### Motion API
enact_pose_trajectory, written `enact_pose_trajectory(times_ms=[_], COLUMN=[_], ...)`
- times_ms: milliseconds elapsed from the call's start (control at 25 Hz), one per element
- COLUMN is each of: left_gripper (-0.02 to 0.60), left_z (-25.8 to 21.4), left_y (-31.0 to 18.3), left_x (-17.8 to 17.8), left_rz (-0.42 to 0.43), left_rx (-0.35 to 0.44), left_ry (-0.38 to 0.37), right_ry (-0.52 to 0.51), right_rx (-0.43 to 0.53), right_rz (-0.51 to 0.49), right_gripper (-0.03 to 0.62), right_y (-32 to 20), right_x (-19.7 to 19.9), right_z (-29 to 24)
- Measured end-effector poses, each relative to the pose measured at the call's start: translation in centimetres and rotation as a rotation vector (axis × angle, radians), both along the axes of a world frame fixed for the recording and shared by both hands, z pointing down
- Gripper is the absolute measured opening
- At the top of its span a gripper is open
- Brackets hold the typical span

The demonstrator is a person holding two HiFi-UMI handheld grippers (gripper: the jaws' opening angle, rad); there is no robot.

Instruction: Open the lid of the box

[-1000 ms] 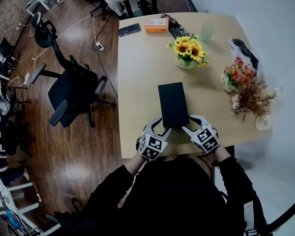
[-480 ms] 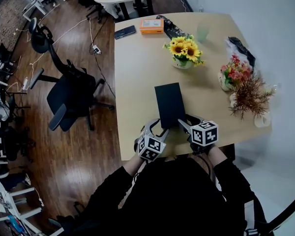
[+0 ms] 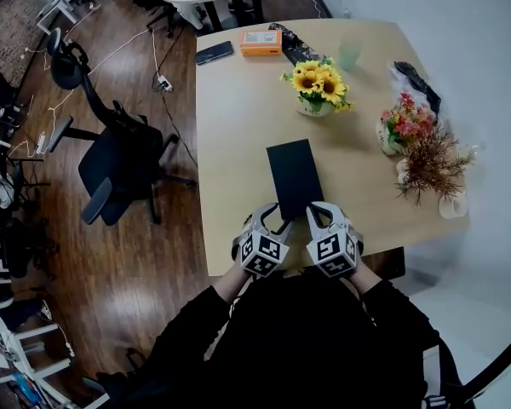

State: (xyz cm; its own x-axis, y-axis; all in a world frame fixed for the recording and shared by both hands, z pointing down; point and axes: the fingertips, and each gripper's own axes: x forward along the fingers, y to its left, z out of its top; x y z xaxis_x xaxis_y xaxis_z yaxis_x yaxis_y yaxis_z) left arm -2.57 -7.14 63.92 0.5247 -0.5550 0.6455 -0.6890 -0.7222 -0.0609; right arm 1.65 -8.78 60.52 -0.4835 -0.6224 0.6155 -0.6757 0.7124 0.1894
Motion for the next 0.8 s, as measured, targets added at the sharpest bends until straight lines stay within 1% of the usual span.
enact_pose_trajectory(times_ms=[40, 80, 120, 160, 240, 280, 360, 400, 440, 480, 520, 560, 640, 760, 800], left_gripper=[0.194, 0.188, 0.181, 0.176, 0.176, 0.176, 0.176, 0.176, 0.176, 0.176, 0.177, 0.180, 0.193, 0.193, 0.192], left_z=[0.0, 0.0, 0.0, -0.1, -0.4, -0.7, -1.0, -1.0, -1.0, -0.9, -0.8, -0.8, -0.7, -0.6, -0.6], left_y=[0.1, 0.3, 0.5, 0.6, 0.5, 0.5, 0.5, 0.5, 0.6, 0.6, 0.6, 0.5, 0.3, 0.0, -0.1], left_x=[0.5, 1.0, 1.5, 1.7, 1.7, 1.7, 1.6, 1.6, 1.7, 1.7, 1.7, 1.6, 1.1, -0.3, -0.7], left_rz=[0.022, 0.043, 0.059, 0.065, 0.055, 0.047, 0.040, 0.041, 0.045, 0.050, 0.053, 0.050, 0.012, -0.083, -0.099], left_rx=[0.003, 0.005, 0.006, 0.007, 0.012, 0.015, 0.018, 0.020, 0.021, 0.021, 0.017, 0.011, -0.010, -0.032, -0.030], left_ry=[-0.003, -0.006, -0.007, -0.005, 0.009, 0.016, 0.024, 0.023, 0.021, 0.019, 0.019, 0.022, 0.038, 0.060, 0.058], right_ry=[0.073, 0.104, 0.088, 0.035, -0.098, -0.151, -0.219, -0.244, -0.269, -0.297, -0.323, -0.341, -0.346, -0.344, -0.350], right_rx=[0.059, 0.096, 0.104, 0.089, 0.048, 0.032, -0.024, -0.073, -0.132, -0.192, -0.240, -0.270, -0.286, -0.297, -0.304], right_rz=[-0.095, -0.158, -0.173, -0.143, -0.010, 0.070, 0.223, 0.278, 0.313, 0.327, 0.325, 0.313, 0.275, 0.233, 0.233], right_gripper=[0.000, 0.000, 0.000, 0.000, 0.006, 0.027, 0.072, 0.117, 0.162, 0.208, 0.229, 0.223, 0.186, 0.184, 0.184], right_y=[1.1, 2.0, 2.6, 2.6, 1.0, -0.2, -2.4, -3.2, -3.6, -3.7, -3.6, -3.4, -3.0, -2.6, -2.5], right_x=[-1.5, -3.0, -4.0, -4.3, -2.5, -0.8, 3.3, 4.9, 5.9, 6.3, 6.2, 5.9, 5.1, 3.9, 3.6], right_z=[0.0, -0.1, -0.4, -0.9, -1.9, -2.2, -2.0, -1.5, -0.7, 0.0, 0.5, 0.7, 0.7, 0.8, 0.9])
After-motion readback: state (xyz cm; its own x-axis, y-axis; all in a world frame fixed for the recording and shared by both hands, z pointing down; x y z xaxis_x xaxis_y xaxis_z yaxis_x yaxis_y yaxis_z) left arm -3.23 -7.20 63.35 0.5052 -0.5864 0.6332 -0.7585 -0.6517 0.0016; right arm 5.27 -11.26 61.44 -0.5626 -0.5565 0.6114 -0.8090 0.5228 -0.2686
